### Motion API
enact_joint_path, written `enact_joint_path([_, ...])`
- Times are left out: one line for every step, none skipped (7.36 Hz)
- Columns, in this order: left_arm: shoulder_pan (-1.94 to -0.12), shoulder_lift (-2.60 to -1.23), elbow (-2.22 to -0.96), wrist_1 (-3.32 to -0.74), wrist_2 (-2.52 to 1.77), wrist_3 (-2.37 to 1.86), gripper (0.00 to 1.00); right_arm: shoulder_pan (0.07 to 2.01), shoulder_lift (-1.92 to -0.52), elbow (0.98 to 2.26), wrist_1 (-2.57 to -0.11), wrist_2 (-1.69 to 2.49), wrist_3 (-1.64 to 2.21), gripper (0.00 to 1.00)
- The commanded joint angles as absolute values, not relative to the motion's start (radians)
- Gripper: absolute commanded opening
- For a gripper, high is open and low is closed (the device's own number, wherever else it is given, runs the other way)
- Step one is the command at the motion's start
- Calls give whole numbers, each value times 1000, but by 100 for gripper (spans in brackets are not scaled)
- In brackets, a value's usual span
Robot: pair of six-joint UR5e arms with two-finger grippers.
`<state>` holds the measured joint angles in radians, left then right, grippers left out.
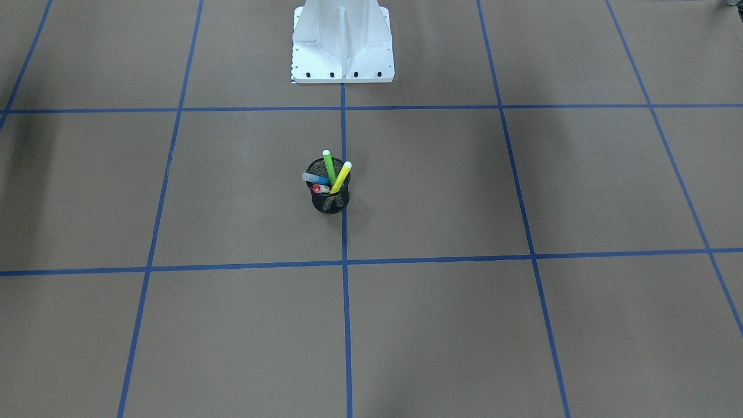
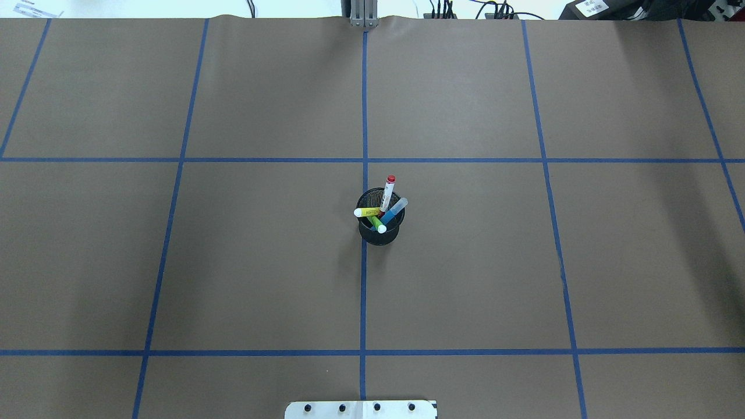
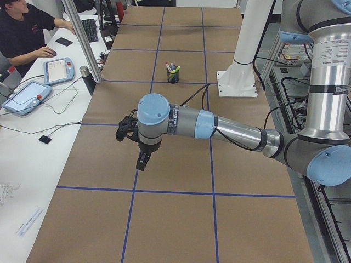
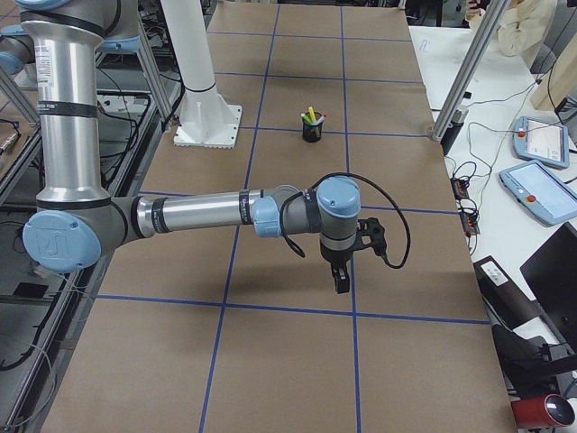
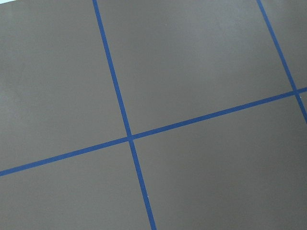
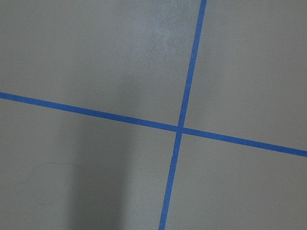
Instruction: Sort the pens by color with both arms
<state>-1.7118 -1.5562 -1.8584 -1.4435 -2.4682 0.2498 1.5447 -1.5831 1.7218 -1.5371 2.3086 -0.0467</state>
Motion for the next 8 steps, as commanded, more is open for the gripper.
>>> enact_joint_path([-1712,-1557,-1868,-1442,-2468,247,100,1545,-1574,1718,-1542,2319,-43,100])
enact_joint_path([-1713,-1548,-1876,-1442,-2470,247,100,1542,-1542,1704,-1548,2353,-41,100])
enact_joint_path([-1713,-1543,-1879,-1442,-2470,247,100,1523,-1475,1663,-1539,2429,1,100])
enact_joint_path([-1712,-1543,-1879,-1431,-2471,247,100,1473,-1401,1666,-1548,2515,53,100])
enact_joint_path([-1712,-1543,-1879,-1428,-2477,245,100,1395,-1344,1666,-1551,2564,104,100])
enact_joint_path([-1712,-1542,-1882,-1428,-2479,245,100,1332,-1294,1675,-1549,2571,182,100])
enact_joint_path([-1712,-1542,-1882,-1427,-2480,244,100,1280,-1258,1675,-1545,2574,201,100])
enact_joint_path([-1712,-1542,-1876,-1427,-2480,244,100,1222,-1255,1677,-1542,2588,202,100])
